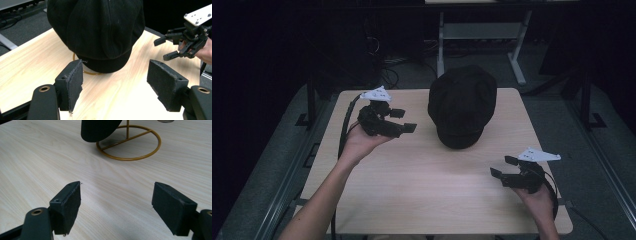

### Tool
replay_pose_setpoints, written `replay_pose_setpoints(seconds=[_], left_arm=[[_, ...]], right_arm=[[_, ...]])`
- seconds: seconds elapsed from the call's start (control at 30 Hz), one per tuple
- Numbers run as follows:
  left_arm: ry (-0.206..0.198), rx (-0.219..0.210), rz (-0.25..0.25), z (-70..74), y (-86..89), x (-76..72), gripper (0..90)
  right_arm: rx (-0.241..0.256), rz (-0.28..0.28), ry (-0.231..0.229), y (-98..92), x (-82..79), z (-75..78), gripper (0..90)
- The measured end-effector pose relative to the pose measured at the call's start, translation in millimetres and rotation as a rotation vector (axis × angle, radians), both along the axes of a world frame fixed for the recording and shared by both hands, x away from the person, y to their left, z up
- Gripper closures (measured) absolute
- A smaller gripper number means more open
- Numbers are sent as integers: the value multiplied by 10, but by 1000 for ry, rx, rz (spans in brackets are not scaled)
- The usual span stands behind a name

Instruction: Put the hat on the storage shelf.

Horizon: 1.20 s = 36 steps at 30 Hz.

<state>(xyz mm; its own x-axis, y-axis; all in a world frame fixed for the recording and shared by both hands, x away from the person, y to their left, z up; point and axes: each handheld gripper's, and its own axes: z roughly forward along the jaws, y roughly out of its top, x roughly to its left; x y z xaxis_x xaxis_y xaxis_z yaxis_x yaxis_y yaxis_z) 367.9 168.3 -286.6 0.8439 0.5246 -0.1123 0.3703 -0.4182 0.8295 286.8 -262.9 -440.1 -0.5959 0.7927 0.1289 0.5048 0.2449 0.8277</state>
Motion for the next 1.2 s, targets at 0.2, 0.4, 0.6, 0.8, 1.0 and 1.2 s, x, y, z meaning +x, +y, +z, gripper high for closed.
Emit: replay_pose_setpoints(seconds=[0.2, 0.4, 0.6, 0.8, 1.0, 1.2], left_arm=[[-3, 4, 3, -89, 34, -48, 283], [-1, 6, 4, -182, 73, -95, 283], [-1, 12, 4, -267, 112, -133, 284], [-2, 16, 20, -354, 172, -175, 282], [2, 1, 40, -442, 265, -214, 281], [7, 2, 53, -514, 343, -251, 280]], right_arm=[[0, -1, -1, 14, 1, 1, 230], [-6, 3, -2, 27, -2, -9, 229], [-15, 6, 1, 49, -7, -19, 228], [-9, -1, 5, 44, -11, -24, 226], [-11, -4, 6, 34, -15, -30, 227], [-16, -2, 5, 42, -12, -38, 226]])
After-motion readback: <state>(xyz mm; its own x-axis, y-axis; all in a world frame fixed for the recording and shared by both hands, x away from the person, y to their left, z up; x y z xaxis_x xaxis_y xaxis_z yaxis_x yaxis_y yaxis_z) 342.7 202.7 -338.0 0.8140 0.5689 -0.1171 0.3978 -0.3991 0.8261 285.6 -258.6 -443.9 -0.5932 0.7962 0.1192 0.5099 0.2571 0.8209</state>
